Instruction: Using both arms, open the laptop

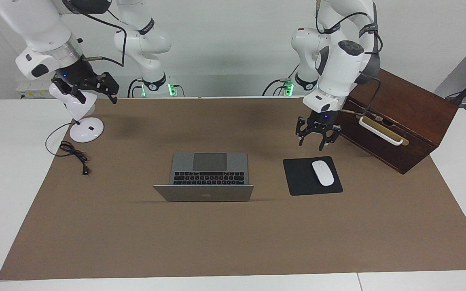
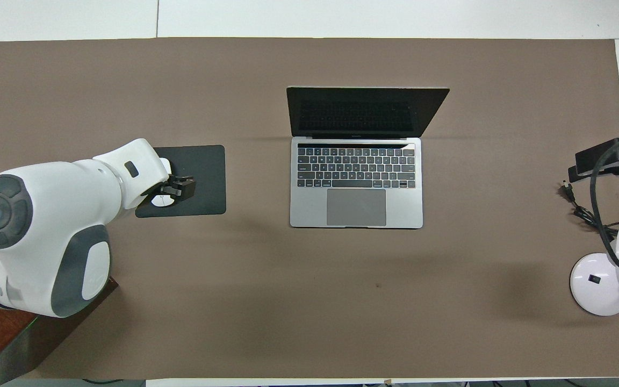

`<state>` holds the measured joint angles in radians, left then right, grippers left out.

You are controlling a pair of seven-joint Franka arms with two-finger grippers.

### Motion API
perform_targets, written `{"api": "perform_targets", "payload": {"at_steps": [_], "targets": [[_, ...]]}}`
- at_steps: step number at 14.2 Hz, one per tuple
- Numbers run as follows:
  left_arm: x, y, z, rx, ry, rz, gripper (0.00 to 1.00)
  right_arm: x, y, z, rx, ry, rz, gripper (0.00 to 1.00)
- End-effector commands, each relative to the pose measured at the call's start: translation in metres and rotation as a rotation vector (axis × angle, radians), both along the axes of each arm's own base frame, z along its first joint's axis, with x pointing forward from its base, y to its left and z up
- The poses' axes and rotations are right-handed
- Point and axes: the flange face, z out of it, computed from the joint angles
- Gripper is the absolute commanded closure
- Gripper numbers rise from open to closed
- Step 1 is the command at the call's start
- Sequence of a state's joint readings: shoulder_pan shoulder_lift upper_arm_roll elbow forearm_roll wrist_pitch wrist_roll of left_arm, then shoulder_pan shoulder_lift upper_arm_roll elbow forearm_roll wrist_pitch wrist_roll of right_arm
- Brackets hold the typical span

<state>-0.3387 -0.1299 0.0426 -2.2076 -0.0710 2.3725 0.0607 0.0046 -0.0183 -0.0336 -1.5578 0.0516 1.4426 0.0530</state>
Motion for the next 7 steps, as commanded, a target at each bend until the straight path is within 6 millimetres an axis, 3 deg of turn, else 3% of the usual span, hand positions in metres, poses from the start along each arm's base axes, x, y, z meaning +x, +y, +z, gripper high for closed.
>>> {"api": "perform_targets", "payload": {"at_steps": [1,4,7], "targets": [[-0.006,0.036,0.025,0.014,0.013,0.048,0.0,-0.016,-0.003,-0.013,-0.021,-0.04,-0.016,0.0],[-0.003,0.065,0.056,0.02,0.064,0.102,0.0,-0.006,-0.006,0.004,-0.041,-0.104,0.068,0.0],[0.005,0.104,0.091,0.025,0.11,0.171,0.0,-0.005,-0.009,0.005,-0.059,-0.113,0.122,0.0]]}}
